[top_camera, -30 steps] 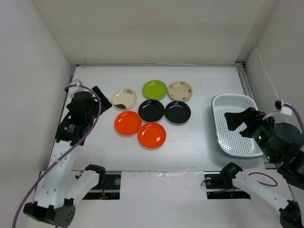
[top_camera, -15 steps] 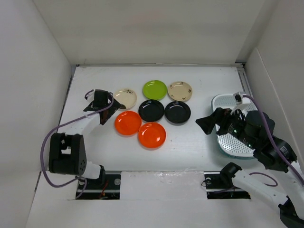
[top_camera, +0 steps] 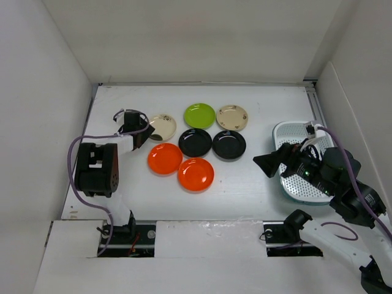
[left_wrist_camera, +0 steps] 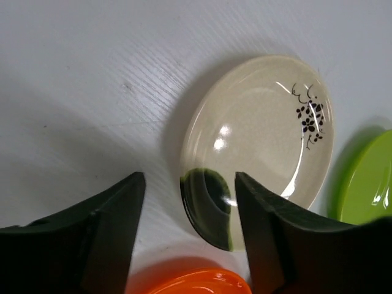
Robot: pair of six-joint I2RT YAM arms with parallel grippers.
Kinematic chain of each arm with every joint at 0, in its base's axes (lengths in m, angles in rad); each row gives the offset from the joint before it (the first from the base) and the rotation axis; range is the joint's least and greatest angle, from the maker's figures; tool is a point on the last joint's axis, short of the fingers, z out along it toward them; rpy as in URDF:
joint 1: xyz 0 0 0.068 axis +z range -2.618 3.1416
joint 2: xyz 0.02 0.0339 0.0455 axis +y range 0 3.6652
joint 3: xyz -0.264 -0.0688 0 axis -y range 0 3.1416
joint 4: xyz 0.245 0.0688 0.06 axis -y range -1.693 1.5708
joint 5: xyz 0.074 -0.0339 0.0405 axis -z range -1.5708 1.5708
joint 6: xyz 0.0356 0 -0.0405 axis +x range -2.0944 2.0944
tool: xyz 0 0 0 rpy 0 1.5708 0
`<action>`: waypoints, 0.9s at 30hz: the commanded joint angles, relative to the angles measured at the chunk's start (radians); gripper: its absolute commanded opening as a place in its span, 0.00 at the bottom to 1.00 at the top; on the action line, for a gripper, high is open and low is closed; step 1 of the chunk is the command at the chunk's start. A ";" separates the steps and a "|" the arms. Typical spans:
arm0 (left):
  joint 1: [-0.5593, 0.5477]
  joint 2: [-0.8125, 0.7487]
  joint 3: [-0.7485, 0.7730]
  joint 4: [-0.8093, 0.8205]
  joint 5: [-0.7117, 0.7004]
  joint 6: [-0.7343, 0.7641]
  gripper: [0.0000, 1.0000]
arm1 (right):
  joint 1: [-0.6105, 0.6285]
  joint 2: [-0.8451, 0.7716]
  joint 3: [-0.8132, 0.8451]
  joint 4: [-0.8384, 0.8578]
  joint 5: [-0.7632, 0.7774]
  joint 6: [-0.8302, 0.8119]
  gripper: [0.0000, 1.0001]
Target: Place the plates into the plastic bin on the countertop
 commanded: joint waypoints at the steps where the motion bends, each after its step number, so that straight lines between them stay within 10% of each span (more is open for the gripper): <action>1: 0.002 0.048 0.040 -0.070 -0.009 0.008 0.54 | -0.006 -0.015 -0.001 0.061 0.004 -0.005 1.00; 11: 0.002 0.106 0.132 -0.165 -0.040 0.008 0.00 | -0.006 0.014 0.001 0.090 0.004 0.004 1.00; 27: -0.067 -0.358 0.158 -0.279 0.034 0.046 0.00 | -0.006 0.172 -0.037 0.289 -0.059 0.004 1.00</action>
